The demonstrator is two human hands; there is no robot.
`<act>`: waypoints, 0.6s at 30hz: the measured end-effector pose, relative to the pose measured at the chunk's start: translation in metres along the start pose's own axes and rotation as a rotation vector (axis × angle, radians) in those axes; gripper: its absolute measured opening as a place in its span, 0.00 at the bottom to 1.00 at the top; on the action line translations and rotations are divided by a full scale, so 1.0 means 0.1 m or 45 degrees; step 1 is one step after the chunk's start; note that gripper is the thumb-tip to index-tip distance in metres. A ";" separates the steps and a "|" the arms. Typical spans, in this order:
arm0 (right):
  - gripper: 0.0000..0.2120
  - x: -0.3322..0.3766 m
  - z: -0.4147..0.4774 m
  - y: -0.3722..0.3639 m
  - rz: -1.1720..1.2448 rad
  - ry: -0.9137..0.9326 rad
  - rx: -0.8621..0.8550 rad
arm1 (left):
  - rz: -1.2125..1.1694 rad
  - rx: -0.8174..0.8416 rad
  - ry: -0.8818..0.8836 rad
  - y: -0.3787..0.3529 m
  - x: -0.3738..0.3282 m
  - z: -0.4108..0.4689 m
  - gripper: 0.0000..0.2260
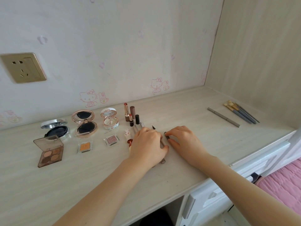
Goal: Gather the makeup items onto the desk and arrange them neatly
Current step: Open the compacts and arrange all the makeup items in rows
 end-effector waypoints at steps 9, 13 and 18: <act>0.10 0.10 0.05 -0.03 0.055 0.077 -0.005 | -0.024 -0.056 -0.019 0.04 0.07 -0.01 0.12; 0.09 0.11 0.04 -0.04 0.057 0.101 -0.018 | -0.031 -0.066 -0.030 0.05 0.06 -0.02 0.12; 0.09 0.13 0.03 -0.04 0.048 0.119 -0.030 | -0.022 -0.056 -0.020 0.05 0.09 -0.03 0.12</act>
Point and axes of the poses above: each hand's wrist, its own z-axis towards the middle knuckle, its own y-axis out of the back of the hand, x = y × z, the point moved 8 cm from there along z, towards the middle knuckle, and after that the axes turned 11 degrees about x, right-handed, at the moved point
